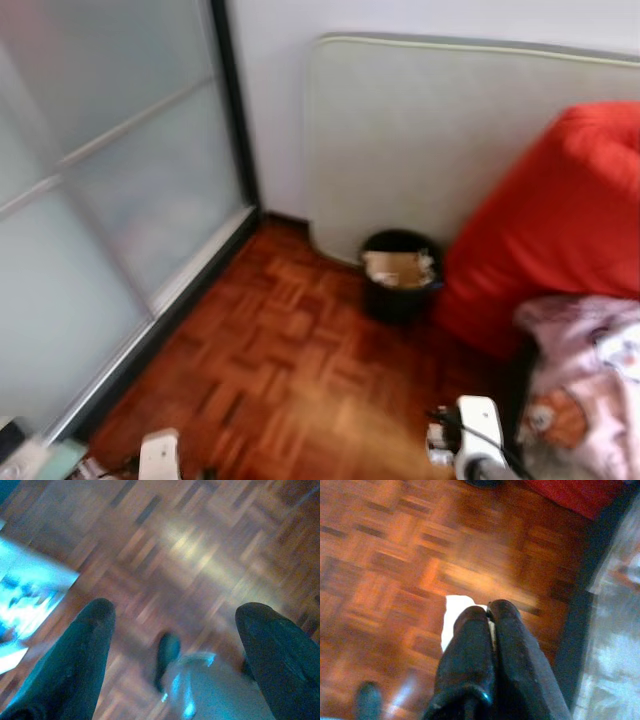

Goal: Clean up the room

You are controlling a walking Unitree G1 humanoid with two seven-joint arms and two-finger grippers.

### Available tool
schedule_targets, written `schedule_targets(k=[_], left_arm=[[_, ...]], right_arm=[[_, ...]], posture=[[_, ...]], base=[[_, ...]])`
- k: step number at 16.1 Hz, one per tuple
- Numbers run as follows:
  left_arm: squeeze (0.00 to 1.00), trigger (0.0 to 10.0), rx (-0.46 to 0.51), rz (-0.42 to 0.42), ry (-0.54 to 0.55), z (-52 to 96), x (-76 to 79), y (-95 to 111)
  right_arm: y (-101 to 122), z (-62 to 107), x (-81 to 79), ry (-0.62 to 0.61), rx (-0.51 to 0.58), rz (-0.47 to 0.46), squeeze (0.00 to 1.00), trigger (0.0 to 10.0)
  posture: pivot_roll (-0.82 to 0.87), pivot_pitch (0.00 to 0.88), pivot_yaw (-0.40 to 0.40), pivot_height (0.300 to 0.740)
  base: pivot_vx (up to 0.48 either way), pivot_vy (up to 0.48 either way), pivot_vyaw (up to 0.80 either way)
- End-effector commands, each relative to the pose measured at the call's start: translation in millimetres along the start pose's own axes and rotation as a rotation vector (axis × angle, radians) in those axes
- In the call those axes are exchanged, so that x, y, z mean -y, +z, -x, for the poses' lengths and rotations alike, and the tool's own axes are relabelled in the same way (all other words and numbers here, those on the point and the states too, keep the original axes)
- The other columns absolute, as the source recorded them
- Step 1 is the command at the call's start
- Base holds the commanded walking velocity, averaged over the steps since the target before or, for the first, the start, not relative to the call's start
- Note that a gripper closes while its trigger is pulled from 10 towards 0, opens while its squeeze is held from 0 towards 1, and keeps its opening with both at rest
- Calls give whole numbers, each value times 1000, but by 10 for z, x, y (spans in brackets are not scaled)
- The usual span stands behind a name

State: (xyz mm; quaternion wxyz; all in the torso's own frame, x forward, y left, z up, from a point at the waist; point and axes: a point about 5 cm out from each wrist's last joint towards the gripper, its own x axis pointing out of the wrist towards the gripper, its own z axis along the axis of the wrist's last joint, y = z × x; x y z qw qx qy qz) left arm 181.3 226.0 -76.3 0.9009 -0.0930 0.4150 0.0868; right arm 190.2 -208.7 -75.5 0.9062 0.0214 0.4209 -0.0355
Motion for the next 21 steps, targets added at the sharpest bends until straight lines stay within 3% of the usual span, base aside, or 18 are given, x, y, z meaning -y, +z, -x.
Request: schedule_targets(k=[1,3,21], left_arm=[[0,10000,-31,5,24,34,-85,-89],[0,10000,-31,4,25,34,-89,-85],[0,10000,-32,0,22,30,-85,-76]], right_arm=[[86,-24,-48,12,22,8,0,10000],[88,-26,-57,13,23,1,0,10000],[86,-28,-68,13,22,-31,0,10000]], posture=[[23,17,-1,740],[31,14,2,740],[34,0,6,740]], base=[[345,0,800],[345,0,797],[346,0,0]])
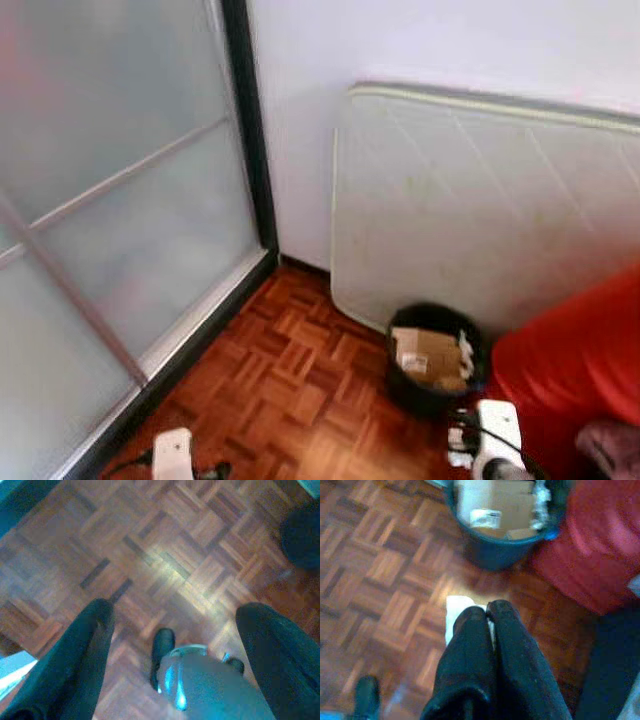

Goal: Clean up the room

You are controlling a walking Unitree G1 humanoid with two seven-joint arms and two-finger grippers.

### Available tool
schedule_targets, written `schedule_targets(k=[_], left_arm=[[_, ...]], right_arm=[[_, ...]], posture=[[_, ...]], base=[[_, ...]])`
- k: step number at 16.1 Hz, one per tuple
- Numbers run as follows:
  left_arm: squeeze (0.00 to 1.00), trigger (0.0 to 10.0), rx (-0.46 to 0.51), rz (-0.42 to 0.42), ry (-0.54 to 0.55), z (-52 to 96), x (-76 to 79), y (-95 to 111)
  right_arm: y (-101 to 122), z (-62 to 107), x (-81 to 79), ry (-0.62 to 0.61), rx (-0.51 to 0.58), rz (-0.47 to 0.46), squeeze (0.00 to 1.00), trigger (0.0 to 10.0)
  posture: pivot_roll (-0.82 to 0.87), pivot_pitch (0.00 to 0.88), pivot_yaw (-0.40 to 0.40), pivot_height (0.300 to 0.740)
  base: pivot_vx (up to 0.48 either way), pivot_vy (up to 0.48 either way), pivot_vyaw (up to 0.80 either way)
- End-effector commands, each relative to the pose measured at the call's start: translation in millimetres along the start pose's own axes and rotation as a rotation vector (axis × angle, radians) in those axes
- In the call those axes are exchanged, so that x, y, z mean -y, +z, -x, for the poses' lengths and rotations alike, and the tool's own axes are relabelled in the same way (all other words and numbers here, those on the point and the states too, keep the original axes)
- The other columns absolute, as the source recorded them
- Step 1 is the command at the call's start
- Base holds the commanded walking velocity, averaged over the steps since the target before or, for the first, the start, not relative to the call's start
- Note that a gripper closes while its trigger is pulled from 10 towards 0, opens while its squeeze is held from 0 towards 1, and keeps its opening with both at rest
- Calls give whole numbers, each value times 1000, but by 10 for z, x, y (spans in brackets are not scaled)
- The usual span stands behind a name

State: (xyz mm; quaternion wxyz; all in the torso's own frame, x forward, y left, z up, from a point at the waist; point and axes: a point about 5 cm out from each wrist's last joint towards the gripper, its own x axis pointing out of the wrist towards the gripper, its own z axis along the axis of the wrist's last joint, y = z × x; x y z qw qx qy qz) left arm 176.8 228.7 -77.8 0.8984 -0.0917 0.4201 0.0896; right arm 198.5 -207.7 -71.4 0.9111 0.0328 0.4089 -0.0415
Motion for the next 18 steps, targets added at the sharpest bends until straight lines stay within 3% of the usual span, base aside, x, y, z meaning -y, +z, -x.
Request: schedule_targets(k=[1,13,18], left_arm=[[0,10000,-21,0,14,14,-46,-40],[0,10000,-22,0,15,14,-46,-41],[0,10000,-20,4,16,13,-45,-36]], right_arm=[[-4,-7,-51,13,-4,-5,0,10000],[-8,-6,-49,17,-8,-10,0,10000],[-1,-9,-52,22,-9,-10,0,10000]], posture=[[34,0,6,740],[32,1,5,740],[34,8,3,740]], base=[[345,0,0],[345,0,0],[346,0,-776]])
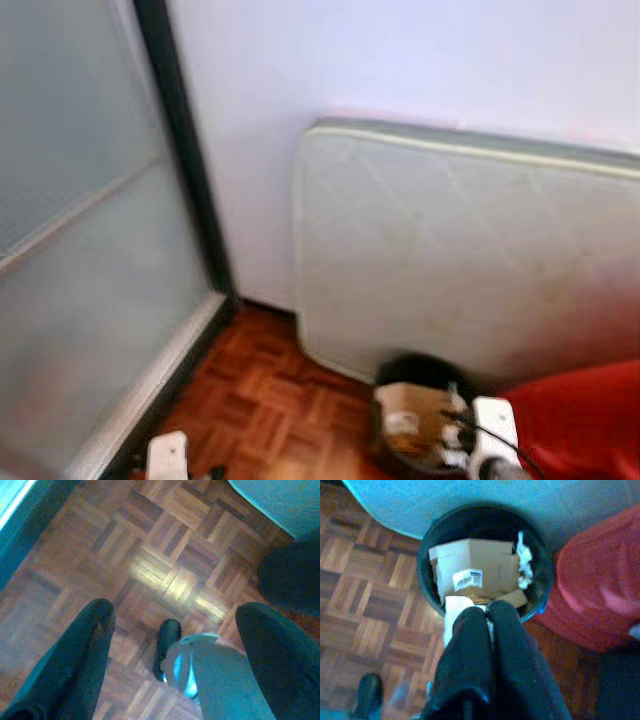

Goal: Clean up the room

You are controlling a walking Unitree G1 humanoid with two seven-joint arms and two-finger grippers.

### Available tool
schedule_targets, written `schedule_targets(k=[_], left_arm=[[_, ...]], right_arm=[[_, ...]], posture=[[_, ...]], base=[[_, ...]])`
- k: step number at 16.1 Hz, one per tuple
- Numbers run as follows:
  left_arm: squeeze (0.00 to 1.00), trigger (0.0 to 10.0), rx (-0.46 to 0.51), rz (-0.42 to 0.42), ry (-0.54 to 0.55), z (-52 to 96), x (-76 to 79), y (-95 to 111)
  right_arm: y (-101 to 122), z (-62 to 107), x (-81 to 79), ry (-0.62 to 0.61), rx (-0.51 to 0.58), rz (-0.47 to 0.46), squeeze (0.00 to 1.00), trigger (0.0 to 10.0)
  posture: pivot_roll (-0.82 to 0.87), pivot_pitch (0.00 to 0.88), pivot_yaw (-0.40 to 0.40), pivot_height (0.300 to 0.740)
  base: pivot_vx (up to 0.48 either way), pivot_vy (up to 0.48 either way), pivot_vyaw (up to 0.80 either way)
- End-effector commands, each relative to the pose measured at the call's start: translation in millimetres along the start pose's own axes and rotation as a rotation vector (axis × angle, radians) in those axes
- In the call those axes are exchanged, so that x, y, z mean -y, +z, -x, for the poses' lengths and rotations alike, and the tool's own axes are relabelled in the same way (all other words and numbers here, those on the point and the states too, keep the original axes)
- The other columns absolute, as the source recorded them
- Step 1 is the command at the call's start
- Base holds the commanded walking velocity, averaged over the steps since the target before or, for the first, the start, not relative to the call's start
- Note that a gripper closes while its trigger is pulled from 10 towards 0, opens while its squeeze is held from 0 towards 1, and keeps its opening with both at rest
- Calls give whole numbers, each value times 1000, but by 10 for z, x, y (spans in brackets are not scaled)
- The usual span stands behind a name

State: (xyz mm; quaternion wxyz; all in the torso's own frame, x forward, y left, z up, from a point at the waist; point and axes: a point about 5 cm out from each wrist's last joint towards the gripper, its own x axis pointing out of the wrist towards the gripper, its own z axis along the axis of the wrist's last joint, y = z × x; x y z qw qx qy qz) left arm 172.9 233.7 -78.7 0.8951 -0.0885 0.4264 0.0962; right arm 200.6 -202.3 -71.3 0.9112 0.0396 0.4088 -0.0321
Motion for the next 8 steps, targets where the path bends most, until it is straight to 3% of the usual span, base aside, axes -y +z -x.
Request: schedule_targets(k=[1,8], left_arm=[[0,10000,-8,5,0,-2,13,-13],[0,10000,-7,6,4,-7,19,1]], right_arm=[[-12,2,4,-2,-7,-8,0,10000],[19,-3,1,1,8,-5,0,10000]], posture=[[34,8,3,740],[35,11,0,740]], base=[[345,0,-625],[289,0,0]])
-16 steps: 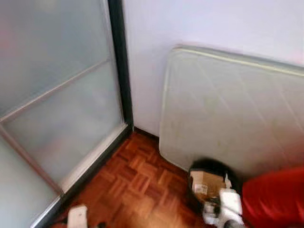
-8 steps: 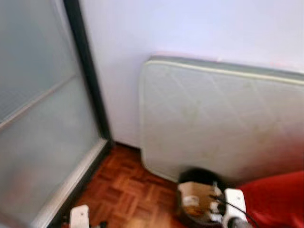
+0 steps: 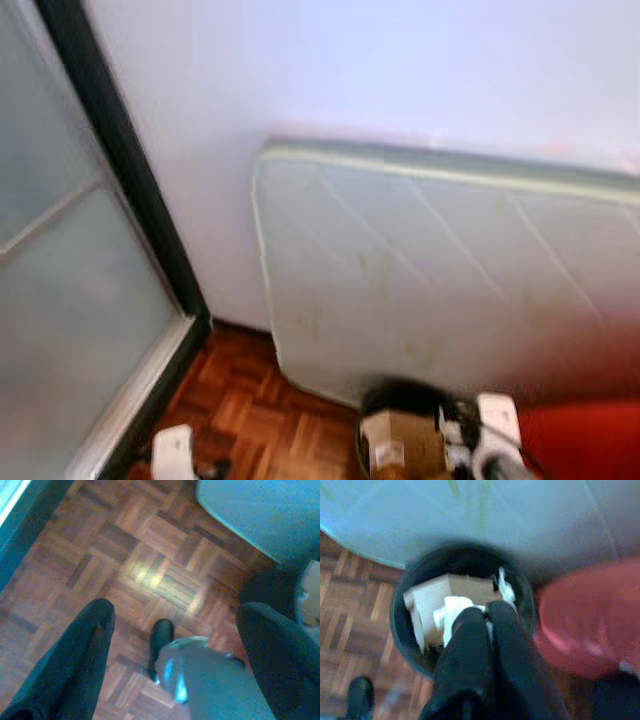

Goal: Clean up the room

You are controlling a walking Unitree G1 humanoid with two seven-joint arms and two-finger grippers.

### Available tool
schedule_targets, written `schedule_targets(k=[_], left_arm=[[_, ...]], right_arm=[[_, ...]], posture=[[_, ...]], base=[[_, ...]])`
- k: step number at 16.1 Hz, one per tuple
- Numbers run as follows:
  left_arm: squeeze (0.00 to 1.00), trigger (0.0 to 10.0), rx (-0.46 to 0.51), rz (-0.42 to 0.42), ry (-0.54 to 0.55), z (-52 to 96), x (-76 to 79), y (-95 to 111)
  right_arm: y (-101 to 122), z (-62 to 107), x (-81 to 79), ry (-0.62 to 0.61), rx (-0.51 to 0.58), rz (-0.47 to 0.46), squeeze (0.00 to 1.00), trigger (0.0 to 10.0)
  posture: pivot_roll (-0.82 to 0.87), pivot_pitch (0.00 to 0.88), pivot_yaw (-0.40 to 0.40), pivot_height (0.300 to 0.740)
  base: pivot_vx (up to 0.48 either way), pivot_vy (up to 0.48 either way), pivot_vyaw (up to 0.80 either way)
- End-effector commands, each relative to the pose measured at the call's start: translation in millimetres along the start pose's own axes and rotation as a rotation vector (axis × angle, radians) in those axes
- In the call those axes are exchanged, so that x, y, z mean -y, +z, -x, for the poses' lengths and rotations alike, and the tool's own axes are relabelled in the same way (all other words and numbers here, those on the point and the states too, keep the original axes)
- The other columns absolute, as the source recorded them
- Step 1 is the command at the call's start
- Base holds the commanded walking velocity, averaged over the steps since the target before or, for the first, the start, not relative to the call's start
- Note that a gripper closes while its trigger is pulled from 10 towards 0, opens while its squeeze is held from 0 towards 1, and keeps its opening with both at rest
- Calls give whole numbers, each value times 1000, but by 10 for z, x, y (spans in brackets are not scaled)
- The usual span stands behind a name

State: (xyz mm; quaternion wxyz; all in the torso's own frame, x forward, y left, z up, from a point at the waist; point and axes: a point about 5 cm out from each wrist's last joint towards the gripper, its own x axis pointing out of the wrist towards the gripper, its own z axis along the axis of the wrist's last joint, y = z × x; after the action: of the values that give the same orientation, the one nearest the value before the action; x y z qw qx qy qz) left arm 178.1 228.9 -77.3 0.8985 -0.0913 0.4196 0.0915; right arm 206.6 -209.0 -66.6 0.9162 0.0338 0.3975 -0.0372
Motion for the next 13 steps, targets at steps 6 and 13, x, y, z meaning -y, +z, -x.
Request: schedule_targets(k=[6,13], left_arm=[[0,10000,-22,1,12,10,-40,-30],[0,10000,-21,-5,8,9,-43,-20]], right_arm=[[-43,4,-62,14,1,-18,0,10000],[39,13,-69,0,112,-72,0,10000]], posture=[[32,12,3,740],[30,16,12,740]], base=[[0,0,0],[0,0,0]])
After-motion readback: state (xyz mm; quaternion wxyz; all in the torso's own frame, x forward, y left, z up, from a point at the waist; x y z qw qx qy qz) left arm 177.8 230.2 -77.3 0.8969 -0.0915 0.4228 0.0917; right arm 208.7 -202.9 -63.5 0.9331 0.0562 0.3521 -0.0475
